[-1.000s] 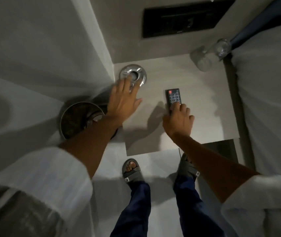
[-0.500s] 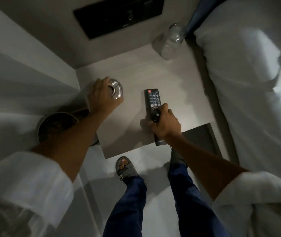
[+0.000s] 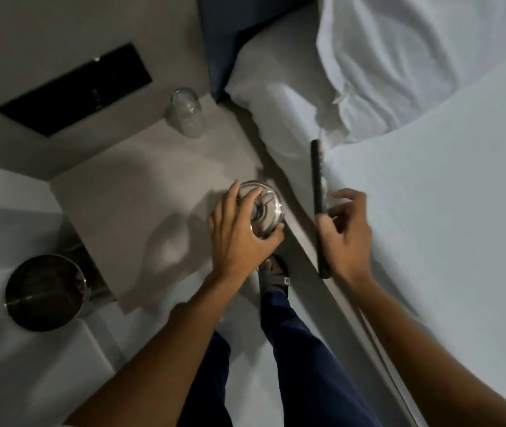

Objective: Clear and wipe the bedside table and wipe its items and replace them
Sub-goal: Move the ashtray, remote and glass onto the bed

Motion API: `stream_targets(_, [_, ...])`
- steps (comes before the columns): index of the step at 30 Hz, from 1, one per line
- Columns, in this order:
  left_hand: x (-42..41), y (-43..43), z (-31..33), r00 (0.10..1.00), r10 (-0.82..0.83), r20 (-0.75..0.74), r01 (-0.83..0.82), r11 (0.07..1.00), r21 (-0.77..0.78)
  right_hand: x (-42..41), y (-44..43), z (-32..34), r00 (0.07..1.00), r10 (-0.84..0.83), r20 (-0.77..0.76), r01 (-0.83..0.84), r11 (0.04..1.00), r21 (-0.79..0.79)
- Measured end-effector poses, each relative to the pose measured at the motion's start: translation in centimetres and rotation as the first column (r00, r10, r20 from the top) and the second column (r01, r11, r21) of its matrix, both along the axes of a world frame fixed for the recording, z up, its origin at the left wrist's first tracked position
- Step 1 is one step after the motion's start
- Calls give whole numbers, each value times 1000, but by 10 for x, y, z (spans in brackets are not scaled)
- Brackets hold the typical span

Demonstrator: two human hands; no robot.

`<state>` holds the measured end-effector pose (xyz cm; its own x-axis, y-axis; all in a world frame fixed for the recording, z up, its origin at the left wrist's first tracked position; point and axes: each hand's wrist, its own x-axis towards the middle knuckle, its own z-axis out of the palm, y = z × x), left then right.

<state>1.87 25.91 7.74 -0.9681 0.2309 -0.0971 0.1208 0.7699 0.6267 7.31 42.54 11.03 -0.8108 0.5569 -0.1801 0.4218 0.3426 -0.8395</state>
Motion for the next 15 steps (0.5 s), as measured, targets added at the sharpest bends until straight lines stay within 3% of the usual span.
stream_targets(4, [4,70,16,977,-180,-116,184,983,19,11,78,32,979,-196,-61,203,966,157])
stream_targets(7, [11,120,22,934,-310,-180,318,948,19,21,132,37,945,-324,31,308,920,241])
stream_targets(12, [16,196,21,854,-497,-153,497,867,-40,30,194,27,906,-351,238,230,877,422])
stream_targets(15, [14,217,13,820,-564,-96,560,826,-66,25,202,19,860,-309,406,131,903,410])
